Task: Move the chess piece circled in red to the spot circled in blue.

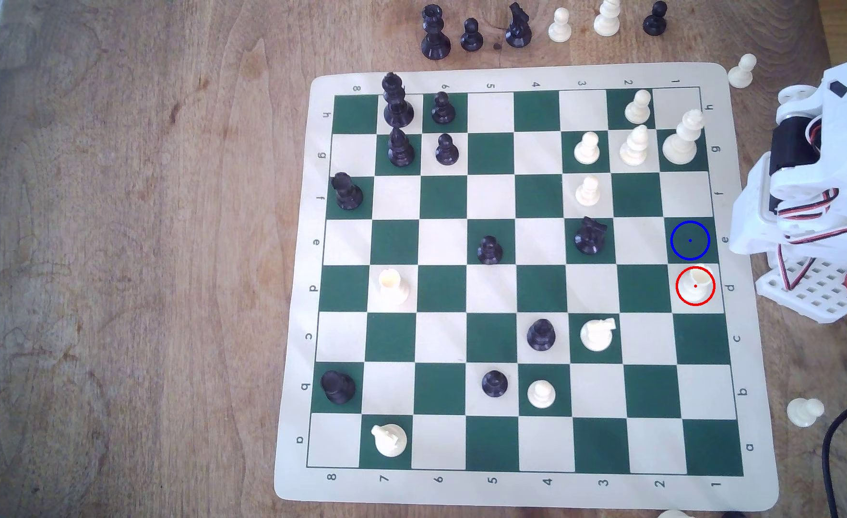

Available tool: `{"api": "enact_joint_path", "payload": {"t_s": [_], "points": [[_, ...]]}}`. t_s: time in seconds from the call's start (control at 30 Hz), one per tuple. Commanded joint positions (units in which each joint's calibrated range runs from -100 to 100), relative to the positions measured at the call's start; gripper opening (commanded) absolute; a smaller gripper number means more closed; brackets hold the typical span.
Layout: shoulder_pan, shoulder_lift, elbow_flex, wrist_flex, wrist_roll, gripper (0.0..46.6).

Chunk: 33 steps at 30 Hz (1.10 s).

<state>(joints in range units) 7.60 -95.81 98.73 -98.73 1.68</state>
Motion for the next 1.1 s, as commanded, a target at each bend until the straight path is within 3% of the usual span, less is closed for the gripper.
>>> {"api": "enact_joint_path", "payload": {"t_s": [0.0, 0.33, 0.5, 0.53, 0.67, 0.93, 1.07], "points": [[-1.9, 0.1, 1.2, 1.8, 0.2, 0.2], [-7.6, 0.1, -0.1, 48.7, 0.2, 0.2], [-6.2, 0.1, -9.8, 83.8, 0.2, 0.2], [-5.1, 0.1, -14.9, 97.4, 0.2, 0.2], [-5.0, 0.1, -26.9, 124.2, 0.2, 0.2], [-8.2, 0.1, -34.9, 145.6, 0.0, 0.3], [-12.3, 0.3, -37.3, 157.3, -0.8, 0.3]]}}
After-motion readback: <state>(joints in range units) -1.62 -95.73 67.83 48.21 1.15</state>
